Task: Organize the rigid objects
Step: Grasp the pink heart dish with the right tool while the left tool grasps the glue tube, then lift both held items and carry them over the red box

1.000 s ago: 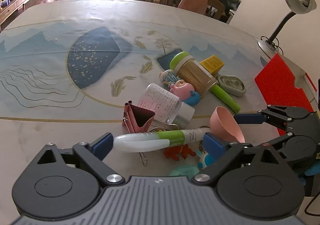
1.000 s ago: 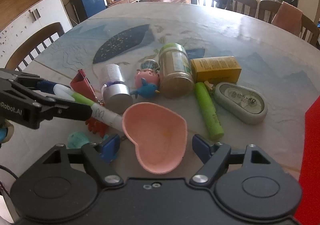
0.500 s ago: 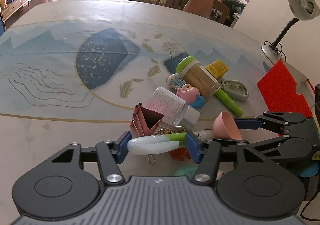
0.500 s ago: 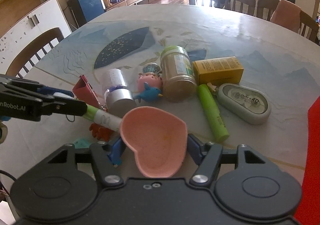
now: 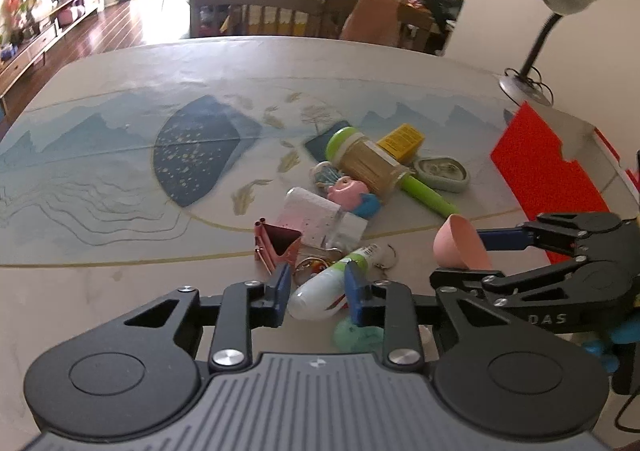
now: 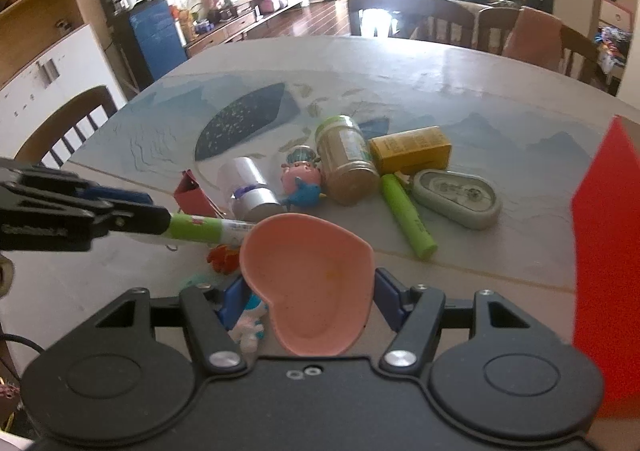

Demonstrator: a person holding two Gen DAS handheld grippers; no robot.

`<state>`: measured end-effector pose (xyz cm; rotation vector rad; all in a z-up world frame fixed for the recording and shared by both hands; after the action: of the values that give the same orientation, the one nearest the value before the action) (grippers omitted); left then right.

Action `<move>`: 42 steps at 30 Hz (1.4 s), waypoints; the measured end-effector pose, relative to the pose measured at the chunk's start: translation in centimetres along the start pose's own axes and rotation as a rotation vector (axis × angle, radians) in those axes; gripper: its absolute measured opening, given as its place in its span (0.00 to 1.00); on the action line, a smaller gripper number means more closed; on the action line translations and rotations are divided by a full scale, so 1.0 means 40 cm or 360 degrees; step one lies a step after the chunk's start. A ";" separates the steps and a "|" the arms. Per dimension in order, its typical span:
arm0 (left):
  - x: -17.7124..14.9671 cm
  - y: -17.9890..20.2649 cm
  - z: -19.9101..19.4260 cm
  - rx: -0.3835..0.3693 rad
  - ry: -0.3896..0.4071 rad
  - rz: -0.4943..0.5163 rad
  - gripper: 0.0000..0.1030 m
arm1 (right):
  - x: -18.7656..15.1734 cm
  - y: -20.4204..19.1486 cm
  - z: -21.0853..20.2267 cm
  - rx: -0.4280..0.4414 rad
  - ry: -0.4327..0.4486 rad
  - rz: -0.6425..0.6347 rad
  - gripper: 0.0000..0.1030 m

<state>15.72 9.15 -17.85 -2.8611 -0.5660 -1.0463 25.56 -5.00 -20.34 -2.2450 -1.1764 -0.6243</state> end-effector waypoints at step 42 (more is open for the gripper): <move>-0.015 0.072 0.152 -0.0156 -0.0215 0.0513 0.31 | -0.100 -0.013 -0.142 -0.0094 0.0103 0.0241 0.63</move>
<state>20.03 7.26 -22.67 -2.9851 -0.0514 -0.8553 22.20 -10.77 -18.38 -2.3189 -0.9577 -0.6731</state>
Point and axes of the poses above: each gripper's, at about its wrist camera, not at the fingertips, and z roughly the way its jaws point, y to its right, x to its top, the point moved 9 cm from there along z, roughly the way its jaws point, and after that the axes turned 7 degrees about z, right-handed, at the moved point
